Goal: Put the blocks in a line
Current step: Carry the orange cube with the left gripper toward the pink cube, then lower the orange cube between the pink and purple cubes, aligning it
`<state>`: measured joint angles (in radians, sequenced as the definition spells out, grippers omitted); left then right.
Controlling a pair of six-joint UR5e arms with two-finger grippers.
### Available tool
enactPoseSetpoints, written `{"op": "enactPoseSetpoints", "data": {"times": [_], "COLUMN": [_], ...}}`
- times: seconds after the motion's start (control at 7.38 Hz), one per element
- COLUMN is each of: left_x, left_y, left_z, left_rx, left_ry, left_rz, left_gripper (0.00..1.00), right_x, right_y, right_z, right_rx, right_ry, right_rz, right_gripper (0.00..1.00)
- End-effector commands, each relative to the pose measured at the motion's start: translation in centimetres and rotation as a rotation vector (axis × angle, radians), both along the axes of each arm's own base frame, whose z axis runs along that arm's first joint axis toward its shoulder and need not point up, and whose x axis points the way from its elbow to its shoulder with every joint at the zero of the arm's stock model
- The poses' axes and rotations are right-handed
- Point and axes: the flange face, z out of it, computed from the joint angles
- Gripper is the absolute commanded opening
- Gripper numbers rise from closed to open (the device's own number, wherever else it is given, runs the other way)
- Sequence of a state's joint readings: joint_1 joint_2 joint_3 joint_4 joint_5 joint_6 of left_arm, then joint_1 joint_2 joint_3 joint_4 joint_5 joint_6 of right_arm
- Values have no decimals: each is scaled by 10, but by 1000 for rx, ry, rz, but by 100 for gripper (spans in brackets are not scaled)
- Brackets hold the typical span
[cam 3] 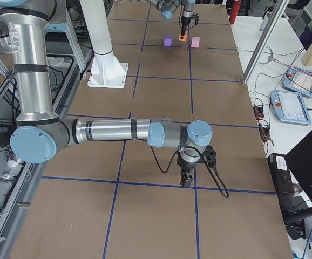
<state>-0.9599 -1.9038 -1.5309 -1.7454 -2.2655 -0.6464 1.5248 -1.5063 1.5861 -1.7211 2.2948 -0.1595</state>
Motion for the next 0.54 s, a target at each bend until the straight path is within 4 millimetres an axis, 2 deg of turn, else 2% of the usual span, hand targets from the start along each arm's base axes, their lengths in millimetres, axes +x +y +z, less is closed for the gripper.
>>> {"op": "enactPoseSetpoints", "data": {"times": [0.0, 0.41], "left_x": [8, 20], "left_y": [-6, -5], "left_z": [8, 14], "left_rx": [-13, -24], "left_ry": [3, 12], "left_rz": [7, -2], "left_gripper": [34, 34], "right_x": [0, 0], "right_y": [0, 0], "right_z": [0, 0], "right_rx": [0, 0], "right_ry": [0, 0], "right_rz": [0, 0], "right_gripper": [100, 100]}}
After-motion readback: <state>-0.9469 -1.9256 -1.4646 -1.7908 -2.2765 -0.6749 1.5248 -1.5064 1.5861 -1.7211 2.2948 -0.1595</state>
